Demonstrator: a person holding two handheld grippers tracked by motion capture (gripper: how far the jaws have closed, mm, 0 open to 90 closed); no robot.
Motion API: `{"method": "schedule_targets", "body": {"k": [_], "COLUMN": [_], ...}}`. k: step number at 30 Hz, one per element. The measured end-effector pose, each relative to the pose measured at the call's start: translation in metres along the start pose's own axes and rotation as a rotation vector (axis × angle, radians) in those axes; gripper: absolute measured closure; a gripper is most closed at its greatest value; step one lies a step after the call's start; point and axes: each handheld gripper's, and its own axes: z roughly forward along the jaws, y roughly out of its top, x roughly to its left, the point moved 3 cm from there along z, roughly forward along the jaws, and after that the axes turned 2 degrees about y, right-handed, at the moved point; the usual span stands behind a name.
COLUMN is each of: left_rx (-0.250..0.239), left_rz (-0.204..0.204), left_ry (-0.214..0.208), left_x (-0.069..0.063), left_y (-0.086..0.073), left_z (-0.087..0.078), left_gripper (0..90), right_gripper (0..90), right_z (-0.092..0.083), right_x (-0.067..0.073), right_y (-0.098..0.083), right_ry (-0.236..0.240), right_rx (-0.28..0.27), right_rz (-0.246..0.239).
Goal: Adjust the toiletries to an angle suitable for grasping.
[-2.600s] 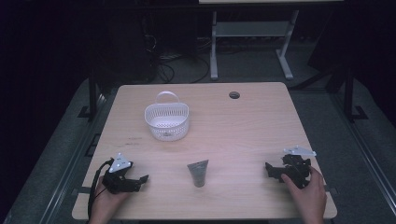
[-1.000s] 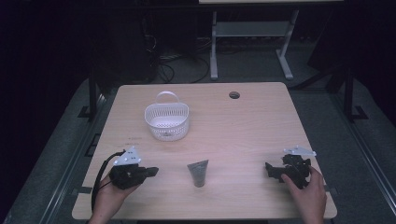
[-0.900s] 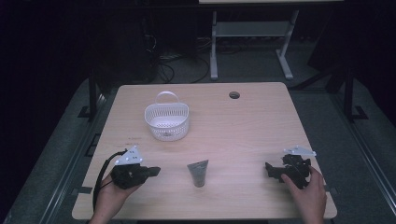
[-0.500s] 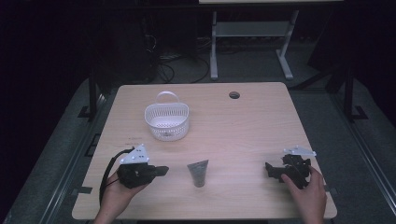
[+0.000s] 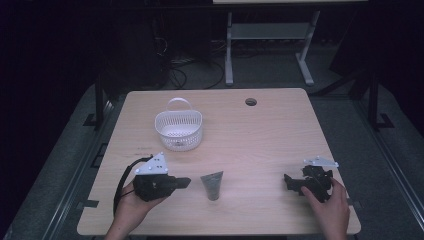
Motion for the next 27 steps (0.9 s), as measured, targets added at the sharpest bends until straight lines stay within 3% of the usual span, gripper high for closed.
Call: {"method": "schedule_targets", "body": {"k": [10, 27], "left_rx": [-0.013, -0.004], "left_rz": [0.031, 0.031], "left_ry": [-0.019, -0.018], "left_x": [-0.007, -0.006], "left_y": [0.014, 0.019], "left_z": [0.005, 0.014], "left_gripper": [89.8, 89.8], "right_gripper": [0.0, 0.0], "right_z": [0.000, 0.000], "right_x": [0.000, 0.000], "right_y": [0.000, 0.000], "right_ry": [0.000, 0.000], "right_rx": [0.000, 0.000], "right_rz": [0.000, 0.001]}}
